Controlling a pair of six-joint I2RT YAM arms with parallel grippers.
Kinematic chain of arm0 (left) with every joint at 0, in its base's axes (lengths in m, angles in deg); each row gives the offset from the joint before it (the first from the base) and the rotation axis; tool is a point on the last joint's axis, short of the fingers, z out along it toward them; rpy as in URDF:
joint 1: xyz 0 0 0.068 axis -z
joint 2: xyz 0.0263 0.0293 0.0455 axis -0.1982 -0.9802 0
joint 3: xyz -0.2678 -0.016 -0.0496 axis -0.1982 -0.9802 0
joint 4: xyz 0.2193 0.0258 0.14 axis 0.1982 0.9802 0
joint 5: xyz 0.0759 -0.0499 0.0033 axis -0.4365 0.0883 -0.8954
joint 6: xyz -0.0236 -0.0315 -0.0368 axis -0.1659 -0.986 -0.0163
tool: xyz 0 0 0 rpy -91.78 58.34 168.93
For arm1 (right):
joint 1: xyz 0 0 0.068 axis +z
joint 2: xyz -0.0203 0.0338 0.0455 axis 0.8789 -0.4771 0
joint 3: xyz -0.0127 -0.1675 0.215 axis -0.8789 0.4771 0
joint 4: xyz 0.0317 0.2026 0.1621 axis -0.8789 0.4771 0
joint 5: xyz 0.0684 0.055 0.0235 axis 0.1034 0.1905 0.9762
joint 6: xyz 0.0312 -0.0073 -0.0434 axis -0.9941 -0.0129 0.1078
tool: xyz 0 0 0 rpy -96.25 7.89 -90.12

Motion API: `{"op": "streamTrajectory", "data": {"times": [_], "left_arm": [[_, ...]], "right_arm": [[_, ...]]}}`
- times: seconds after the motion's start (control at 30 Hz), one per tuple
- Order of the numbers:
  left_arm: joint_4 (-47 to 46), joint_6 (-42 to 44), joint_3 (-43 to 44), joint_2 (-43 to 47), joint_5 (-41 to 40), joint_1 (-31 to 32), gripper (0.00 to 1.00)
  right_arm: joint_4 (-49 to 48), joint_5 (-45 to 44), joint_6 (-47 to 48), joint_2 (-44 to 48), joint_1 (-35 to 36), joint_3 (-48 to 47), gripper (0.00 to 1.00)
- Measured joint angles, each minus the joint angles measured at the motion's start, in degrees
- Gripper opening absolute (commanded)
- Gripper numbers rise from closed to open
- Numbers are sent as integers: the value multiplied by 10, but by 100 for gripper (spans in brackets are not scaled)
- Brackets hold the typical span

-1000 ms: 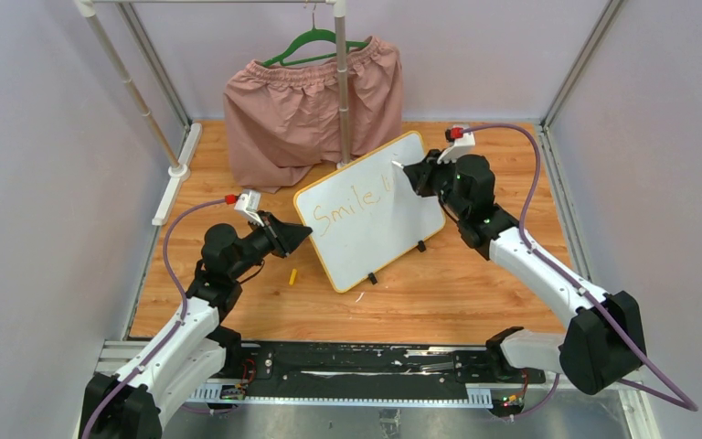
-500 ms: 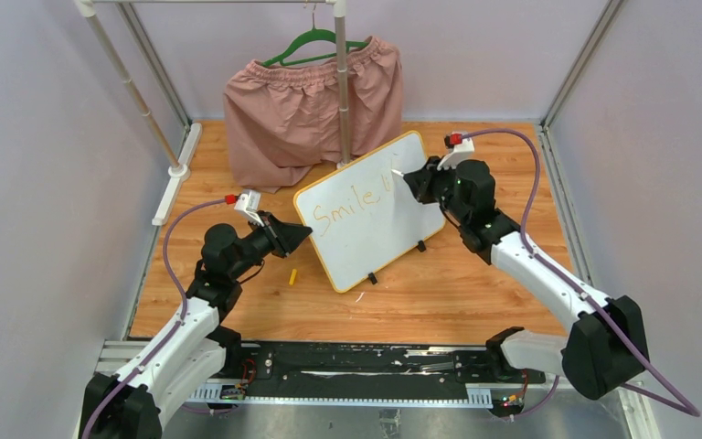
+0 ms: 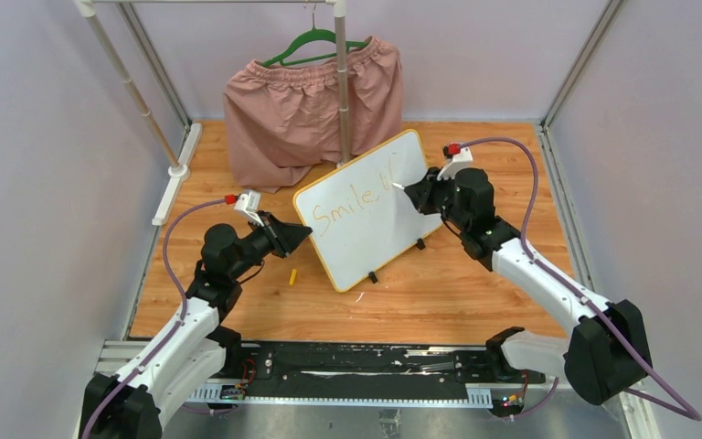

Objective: Write a sentence on the whiteboard

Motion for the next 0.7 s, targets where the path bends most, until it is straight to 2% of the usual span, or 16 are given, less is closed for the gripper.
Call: {"op": "streamTrajectory", "data": {"times": [0.7], "left_arm": [[0, 0, 0, 0, 0, 0, 0]], "right_arm": [[22, 30, -12, 15, 0, 34, 0]]}}
